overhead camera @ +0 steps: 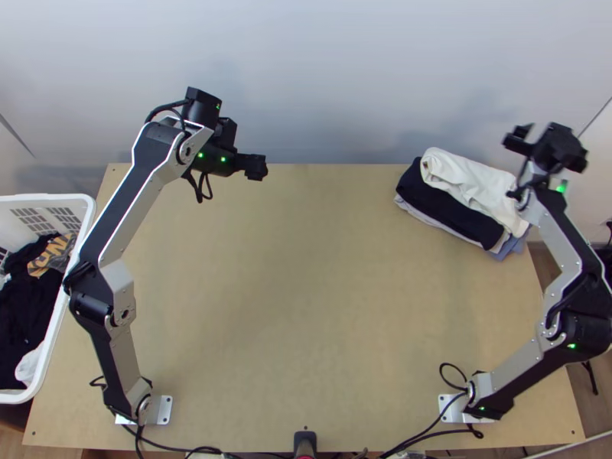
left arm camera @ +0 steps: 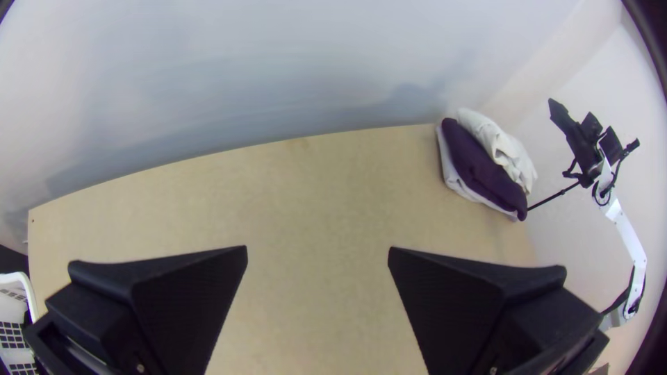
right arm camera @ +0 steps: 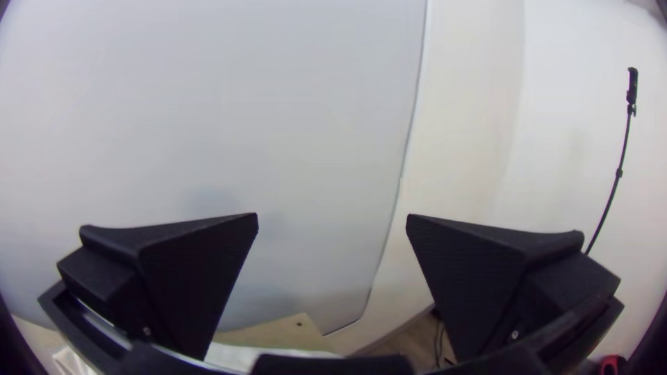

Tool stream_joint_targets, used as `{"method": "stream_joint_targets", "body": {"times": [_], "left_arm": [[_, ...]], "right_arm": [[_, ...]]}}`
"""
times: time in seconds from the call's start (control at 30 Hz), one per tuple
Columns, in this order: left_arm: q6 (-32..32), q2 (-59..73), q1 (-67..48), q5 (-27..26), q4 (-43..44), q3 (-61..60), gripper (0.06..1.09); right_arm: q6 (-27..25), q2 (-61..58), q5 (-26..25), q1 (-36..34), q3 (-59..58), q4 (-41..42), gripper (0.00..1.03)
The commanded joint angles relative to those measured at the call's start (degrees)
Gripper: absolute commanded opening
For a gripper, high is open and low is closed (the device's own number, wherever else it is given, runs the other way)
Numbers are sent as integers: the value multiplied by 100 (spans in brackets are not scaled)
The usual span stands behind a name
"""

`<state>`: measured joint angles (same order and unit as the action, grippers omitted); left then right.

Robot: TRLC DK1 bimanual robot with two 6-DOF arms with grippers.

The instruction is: Fold the t-shirt

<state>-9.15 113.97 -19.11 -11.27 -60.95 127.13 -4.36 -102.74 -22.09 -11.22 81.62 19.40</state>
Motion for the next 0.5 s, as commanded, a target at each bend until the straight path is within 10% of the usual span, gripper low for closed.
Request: {"method": "stream_joint_targets", "body": {"times": [0.0,0.47], "left_arm": [[1,-59,13,11,30,13,104],[97,-51,250,28,22,-145,104]], "right_arm": [[-83,-396,-15,841,337,-33,99],[49,-1495,-15,1237,-226,55,99]]}}
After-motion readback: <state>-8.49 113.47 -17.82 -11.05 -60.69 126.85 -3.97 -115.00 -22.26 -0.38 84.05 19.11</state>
